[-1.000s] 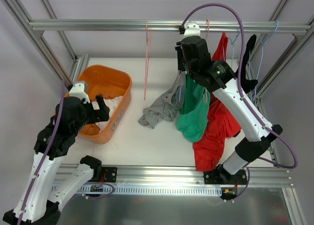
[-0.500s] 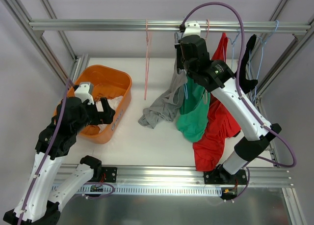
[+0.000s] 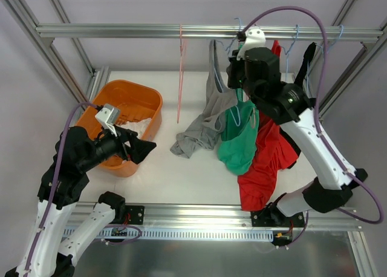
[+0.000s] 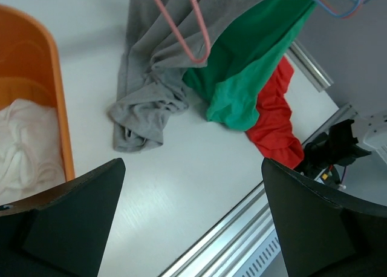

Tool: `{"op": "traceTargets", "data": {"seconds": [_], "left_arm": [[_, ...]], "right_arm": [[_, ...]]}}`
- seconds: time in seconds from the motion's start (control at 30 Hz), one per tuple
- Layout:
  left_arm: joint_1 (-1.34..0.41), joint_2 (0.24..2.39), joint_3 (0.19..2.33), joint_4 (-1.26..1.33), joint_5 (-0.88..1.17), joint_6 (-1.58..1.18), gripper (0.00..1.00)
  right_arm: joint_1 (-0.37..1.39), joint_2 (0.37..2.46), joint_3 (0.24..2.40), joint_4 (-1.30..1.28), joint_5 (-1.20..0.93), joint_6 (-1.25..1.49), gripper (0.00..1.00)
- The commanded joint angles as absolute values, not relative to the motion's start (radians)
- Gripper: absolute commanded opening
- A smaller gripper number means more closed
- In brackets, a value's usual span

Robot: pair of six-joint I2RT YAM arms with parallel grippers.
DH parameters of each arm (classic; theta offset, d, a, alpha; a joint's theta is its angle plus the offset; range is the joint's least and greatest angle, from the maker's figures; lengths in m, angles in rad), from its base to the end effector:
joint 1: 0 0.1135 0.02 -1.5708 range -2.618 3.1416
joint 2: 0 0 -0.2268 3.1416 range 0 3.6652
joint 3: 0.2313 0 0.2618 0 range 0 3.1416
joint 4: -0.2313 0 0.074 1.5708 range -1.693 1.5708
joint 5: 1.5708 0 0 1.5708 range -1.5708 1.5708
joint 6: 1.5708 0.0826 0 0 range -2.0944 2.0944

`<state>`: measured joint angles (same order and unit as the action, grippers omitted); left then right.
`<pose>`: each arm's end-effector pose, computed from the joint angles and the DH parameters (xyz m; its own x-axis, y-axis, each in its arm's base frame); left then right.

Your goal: Remove the tank top from the hanger

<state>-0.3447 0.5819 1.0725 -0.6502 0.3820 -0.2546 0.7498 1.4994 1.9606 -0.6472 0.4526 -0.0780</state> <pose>0.1550 -0.0884 0.3872 -0.3110 -0.1367 -0.9405 0.6010 0.7384 -0.3060 0.2815 0.2128 0.4795 -0.1117 -0.1997 -0.9735 -0.3080 0.9383 -0.1572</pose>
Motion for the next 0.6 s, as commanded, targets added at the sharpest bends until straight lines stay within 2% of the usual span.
{"op": "traceTargets", "data": {"seconds": [0.0, 0.2, 0.47, 0.57], "left_arm": [[-0.331, 0.558, 1.074, -0.529, 0.52, -0.235, 0.99], [-0.333, 0.587, 1.068, -0.492, 0.531, -0.281, 0.99], [-0.337, 0.672, 1.164, -0.347, 0.644, -0.354, 0.99], [-0.391, 0.735, 1.213, -0.269, 0.593, -0.374, 0.99]], "right_arm": [[0.746, 1.358, 1.907, -0.503, 0.417, -0.066, 0.0], [0.739, 1.313, 1.87, -0.5, 0.414, -0.083, 0.0], [0.742, 1.132, 1.728, -0.632, 0.149, -0.046, 0.0], [0.742, 1.022, 1.628, -0.666, 0.043, -0.048, 0.0]]}}
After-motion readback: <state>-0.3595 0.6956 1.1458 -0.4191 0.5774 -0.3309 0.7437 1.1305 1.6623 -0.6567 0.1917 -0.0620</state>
